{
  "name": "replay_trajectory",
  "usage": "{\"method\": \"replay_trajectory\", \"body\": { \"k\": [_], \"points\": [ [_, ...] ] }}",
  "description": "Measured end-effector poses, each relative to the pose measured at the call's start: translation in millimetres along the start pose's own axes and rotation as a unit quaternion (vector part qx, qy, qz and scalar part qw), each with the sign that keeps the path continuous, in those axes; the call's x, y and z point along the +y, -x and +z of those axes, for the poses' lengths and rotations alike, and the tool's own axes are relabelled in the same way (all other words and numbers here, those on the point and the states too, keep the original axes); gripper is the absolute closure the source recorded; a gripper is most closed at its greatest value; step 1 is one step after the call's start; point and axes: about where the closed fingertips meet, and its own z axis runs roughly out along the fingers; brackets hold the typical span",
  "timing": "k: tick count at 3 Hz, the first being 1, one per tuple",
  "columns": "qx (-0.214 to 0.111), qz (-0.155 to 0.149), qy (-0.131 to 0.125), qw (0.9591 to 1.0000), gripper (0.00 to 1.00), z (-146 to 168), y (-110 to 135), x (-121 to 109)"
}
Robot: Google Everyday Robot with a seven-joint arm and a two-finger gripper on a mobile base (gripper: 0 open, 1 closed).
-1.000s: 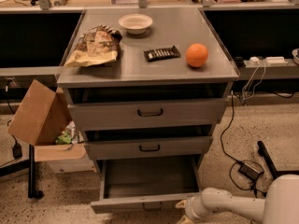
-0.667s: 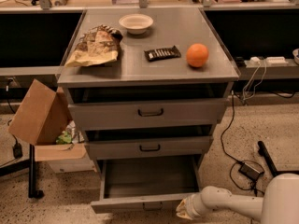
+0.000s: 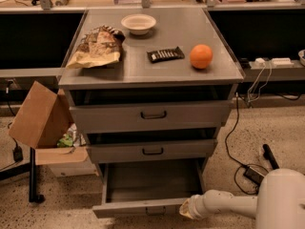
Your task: Close bottom drawer
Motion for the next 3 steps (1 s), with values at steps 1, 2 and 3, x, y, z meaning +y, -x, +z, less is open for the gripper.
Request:
{"method": "replay_trajectory", "body": {
  "k": [1,2,3],
  "points": [
    [-0.002,0.014,-0.008,0.9999,1.00,1,1,-4],
    [-0.014,0.025,-0.011,0.9995,1.00,4,3,-13],
    [-0.030,0.034,-0.008,0.9989,1.00,9,7,-21]
  ]
}}
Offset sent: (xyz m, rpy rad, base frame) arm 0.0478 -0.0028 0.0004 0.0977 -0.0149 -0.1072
